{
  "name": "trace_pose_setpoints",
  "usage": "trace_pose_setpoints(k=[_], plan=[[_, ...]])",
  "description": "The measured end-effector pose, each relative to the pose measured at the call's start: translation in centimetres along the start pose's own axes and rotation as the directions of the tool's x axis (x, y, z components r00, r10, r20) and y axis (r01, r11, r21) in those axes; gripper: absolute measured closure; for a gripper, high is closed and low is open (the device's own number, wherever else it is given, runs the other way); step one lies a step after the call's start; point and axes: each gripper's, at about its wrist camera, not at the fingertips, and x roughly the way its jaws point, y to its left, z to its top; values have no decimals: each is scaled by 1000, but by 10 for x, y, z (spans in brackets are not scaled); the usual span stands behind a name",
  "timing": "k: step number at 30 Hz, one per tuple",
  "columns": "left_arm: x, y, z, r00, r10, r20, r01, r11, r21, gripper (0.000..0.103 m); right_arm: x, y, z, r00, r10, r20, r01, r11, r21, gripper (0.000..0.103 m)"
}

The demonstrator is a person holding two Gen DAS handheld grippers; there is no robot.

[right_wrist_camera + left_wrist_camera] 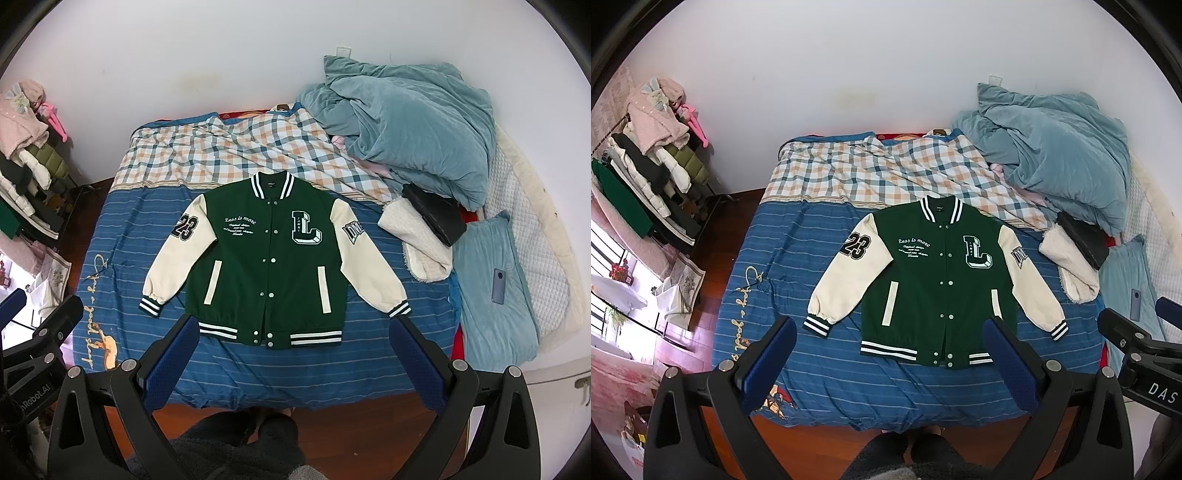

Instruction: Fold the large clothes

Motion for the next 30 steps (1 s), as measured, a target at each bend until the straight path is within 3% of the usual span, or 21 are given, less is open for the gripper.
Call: trace_pose_setpoints(k=[6,9,11,13,15,16,17,21,23,25,27,30], plan=[[10,6,4,1000,-9,12,9,1000,17,0,-2,11,10,1000,-21,-7,21,1000,24,0],[33,7,8,998,38,58,-40,999,33,0,15,5,12,1000,-6,24,5,997,81,0],[58,6,11,994,72,83,-75,997,34,0,45,-11,8,1000,15,25,-19,985,171,0],[90,3,15,993,102,60,-105,994,36,0,86,-35,0,1000,8,-4,-6,959,284,0],[125,-2,18,991,127,45,-128,991,24,0,131,-65,-14,999,8,-42,9,919,393,13],[142,-5,18,990,140,30,-141,990,21,0,157,-83,-22,998,15,-68,17,894,449,35],[161,-8,18,989,148,14,-149,989,15,0,184,-103,-30,994,29,-107,29,863,504,48],[248,-24,15,976,205,-72,-206,979,-5,0,280,-180,-72,981,92,-173,54,721,691,46],[288,-33,14,960,253,-115,-256,966,-12,0,331,-219,-93,977,110,-184,71,644,762,27],[332,-39,9,947,285,-151,-291,956,-23,0,381,-255,-115,975,118,-187,88,570,817,24],[379,-46,2,924,330,-194,-339,940,-17,0,432,-284,-133,972,128,-196,106,505,856,24],[441,-50,-10,890,361,-277,-378,926,-8,0,512,-326,-162,972,164,-171,101,366,925,24]])
